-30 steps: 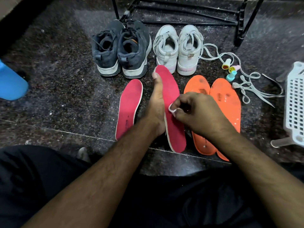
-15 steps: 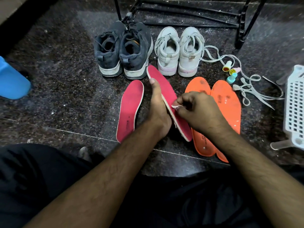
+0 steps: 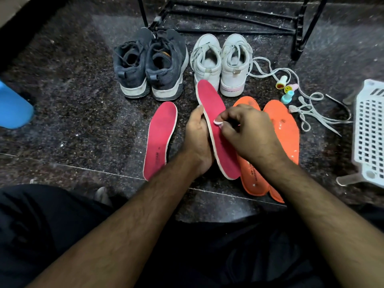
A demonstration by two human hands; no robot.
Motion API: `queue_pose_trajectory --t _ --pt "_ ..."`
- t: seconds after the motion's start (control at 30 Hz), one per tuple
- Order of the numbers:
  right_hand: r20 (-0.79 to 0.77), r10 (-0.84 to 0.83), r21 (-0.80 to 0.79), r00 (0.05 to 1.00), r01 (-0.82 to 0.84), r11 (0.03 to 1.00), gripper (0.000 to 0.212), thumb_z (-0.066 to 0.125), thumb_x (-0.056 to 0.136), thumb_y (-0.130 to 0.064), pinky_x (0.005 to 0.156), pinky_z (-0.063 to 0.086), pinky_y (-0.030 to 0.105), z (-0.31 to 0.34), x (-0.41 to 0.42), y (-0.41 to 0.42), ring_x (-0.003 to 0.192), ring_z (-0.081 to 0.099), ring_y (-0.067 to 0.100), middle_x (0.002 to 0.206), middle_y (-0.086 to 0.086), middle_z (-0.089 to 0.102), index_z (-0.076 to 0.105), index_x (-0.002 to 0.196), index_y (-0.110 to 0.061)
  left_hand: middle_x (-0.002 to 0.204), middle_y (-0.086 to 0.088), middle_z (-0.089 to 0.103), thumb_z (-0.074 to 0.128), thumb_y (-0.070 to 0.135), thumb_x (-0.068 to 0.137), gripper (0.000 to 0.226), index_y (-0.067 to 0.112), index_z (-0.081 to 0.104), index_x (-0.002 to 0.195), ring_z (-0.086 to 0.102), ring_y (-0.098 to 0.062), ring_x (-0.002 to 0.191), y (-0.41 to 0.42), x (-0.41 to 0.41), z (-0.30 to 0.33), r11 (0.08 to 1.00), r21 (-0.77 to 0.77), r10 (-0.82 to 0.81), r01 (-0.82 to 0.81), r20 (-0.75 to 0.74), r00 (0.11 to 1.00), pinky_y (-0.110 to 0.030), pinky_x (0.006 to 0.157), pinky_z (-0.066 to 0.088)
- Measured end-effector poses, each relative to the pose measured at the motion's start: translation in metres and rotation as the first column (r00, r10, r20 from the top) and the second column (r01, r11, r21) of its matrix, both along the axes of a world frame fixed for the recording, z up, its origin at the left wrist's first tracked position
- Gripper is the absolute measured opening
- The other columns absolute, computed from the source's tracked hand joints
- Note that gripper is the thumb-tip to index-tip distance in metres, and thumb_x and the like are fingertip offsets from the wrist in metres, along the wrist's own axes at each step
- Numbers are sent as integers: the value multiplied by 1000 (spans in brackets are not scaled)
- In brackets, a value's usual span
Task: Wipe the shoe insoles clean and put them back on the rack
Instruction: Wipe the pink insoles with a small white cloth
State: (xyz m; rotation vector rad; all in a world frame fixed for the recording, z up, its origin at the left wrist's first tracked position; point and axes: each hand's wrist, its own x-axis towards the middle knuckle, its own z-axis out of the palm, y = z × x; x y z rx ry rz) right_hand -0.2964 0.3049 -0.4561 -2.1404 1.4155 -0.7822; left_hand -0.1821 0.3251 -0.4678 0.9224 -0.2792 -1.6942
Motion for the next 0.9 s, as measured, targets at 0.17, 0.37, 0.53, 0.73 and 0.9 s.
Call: queue_pose_trajectory --t 0.17,0.37,0.53,0.73,0.9 --pt "4 244 110 970 -243 964 20 68 78 -8 76 49 25 10 2 14 75 63 12 85 -2 69 76 86 -24 71 -10 65 29 55 103 66 6 65 76 66 -21 63 -6 7 2 998 66 14 -11 -36 999 -25 61 57" --pt "-67 -23 22 997 24 999 20 66 80 -6 73 36 16 3 -10 1 74 57 13 86 4 67 76 88 -20 92 -7 72 24 64 102 68 12 70 100 68 -19 88 0 -7 2 992 62 -104 108 -54 993 -31 86 52" --pt "-8 164 26 986 -164 986 20 65 79 -5 78 46 26 7 6 11 78 60 14 84 0 67 75 89 -19 82 -12 74 22 71 98 88 6 77 77 73 -22 80 0 1 3 990 66 -123 127 -61 991 -28 79 58" --pt "-52 36 24 998 -35 999 19 67 78 -4 76 36 15 2 -5 5 79 63 18 86 2 68 76 87 -18 82 -8 74 19 67 100 78 10 71 91 72 -20 77 -2 -1 1 992 31 -120 122 -61 991 -31 79 55" --pt "12 78 10 997 -78 997 21 64 78 -5 78 43 21 6 6 6 80 62 14 85 -1 68 74 90 -19 91 -14 74 24 67 100 82 7 78 83 71 -24 90 3 -6 1 992 55 -114 117 -57 992 -35 93 51"
